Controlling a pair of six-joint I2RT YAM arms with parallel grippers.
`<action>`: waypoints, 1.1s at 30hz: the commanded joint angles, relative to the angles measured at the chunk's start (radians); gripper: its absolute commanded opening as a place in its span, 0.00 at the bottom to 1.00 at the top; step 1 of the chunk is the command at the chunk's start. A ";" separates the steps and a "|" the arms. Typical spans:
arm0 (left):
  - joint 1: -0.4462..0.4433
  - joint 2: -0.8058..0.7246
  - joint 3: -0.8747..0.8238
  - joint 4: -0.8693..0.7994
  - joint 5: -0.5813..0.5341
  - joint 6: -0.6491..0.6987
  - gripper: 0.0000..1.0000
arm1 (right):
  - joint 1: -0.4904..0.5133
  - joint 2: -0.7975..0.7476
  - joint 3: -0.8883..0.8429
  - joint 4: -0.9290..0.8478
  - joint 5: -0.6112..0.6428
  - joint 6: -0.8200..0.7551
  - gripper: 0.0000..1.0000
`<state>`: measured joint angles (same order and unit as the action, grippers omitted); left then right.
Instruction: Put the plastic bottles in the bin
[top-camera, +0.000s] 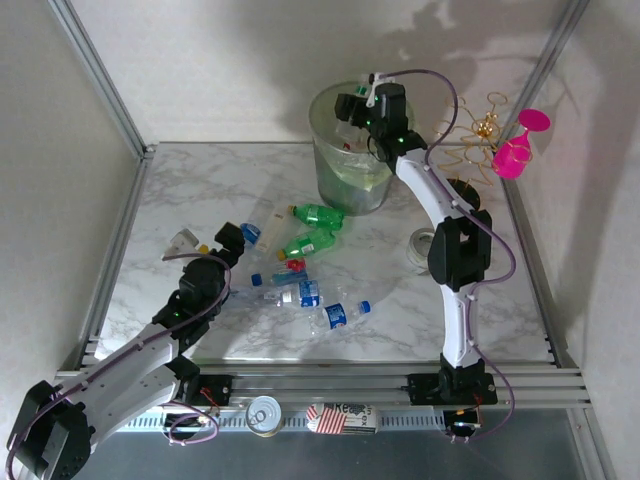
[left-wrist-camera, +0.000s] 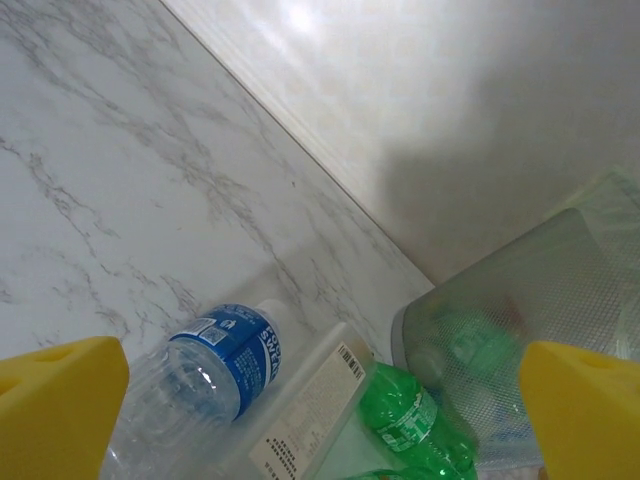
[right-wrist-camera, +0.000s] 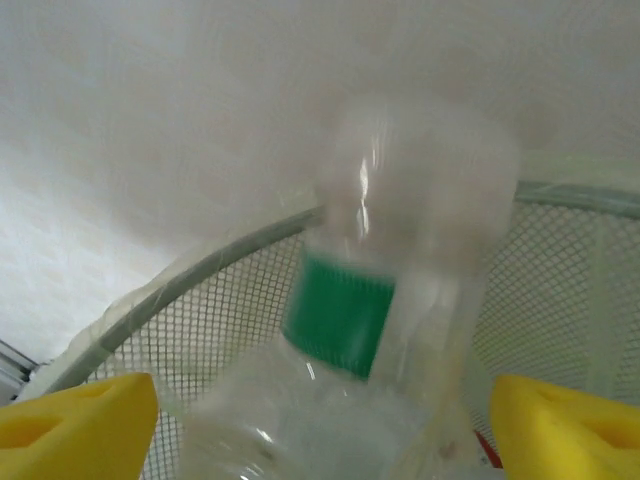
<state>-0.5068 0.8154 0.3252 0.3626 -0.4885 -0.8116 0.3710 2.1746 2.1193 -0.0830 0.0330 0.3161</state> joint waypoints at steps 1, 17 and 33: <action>0.008 -0.013 0.026 -0.016 0.013 0.017 1.00 | -0.004 -0.007 0.093 -0.039 0.005 -0.043 0.96; 0.045 0.149 0.198 -0.099 0.040 0.289 1.00 | 0.035 -0.483 -0.438 0.117 -0.102 -0.106 0.99; 0.223 0.537 0.445 -0.327 0.325 0.411 1.00 | 0.099 -0.976 -1.195 0.318 -0.173 0.016 0.99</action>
<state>-0.3149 1.3148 0.7322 0.1127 -0.2264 -0.4137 0.4637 1.2415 0.9951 0.1658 -0.1257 0.2703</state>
